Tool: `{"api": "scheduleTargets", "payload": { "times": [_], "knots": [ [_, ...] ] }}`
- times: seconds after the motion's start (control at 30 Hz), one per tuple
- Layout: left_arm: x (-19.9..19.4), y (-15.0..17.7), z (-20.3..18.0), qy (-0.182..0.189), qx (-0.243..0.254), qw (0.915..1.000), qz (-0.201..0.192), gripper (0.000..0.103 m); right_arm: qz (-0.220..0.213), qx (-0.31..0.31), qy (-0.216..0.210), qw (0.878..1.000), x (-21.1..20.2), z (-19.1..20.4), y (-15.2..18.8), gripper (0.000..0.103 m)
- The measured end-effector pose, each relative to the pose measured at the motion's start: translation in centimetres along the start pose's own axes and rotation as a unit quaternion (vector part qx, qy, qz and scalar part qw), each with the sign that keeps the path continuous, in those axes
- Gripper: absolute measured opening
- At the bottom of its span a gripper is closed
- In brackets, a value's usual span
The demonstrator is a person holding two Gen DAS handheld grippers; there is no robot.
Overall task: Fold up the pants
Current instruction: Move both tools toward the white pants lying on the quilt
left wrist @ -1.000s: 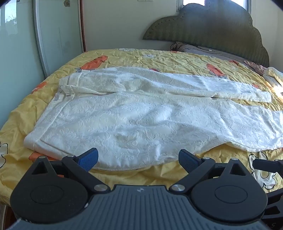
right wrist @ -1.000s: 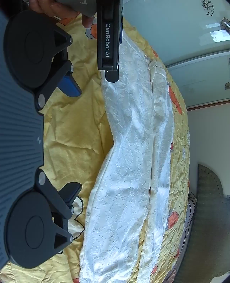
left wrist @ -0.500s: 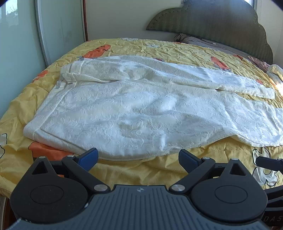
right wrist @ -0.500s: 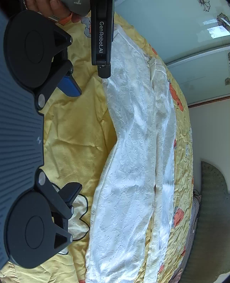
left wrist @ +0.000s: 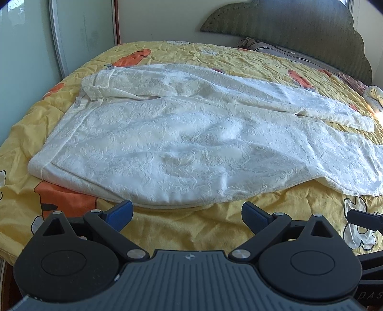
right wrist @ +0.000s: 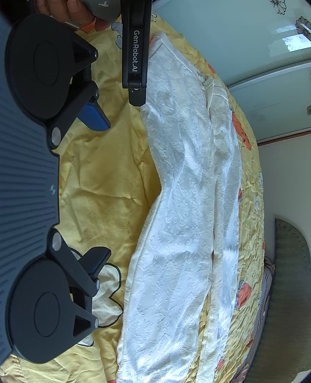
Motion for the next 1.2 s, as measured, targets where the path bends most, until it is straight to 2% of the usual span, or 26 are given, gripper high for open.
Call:
{"api": "scheduleTargets", "payload": {
  "times": [0.47,1.2],
  "knots": [
    [0.28,0.10,-0.31,0.007,0.003,0.9999,0.008,0.099,0.008,0.003,-0.009,1.000,0.33,-0.01,0.16,0.103],
    [0.73,0.40,-0.30,-0.001,0.009,0.9998,0.019,0.099,0.014,0.004,-0.014,1.000,0.56,-0.11,0.52,0.103]
  ]
}}
Point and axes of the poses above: each gripper's, at about its wrist camera, not at the fingertips, and x roughly the way its jaws point, z to its left, y to its underside, the point moved 2 cm from there along x, roughly the way its jaws point, and after that the axes turned 8 degrees about x, right-handed, at the moved point
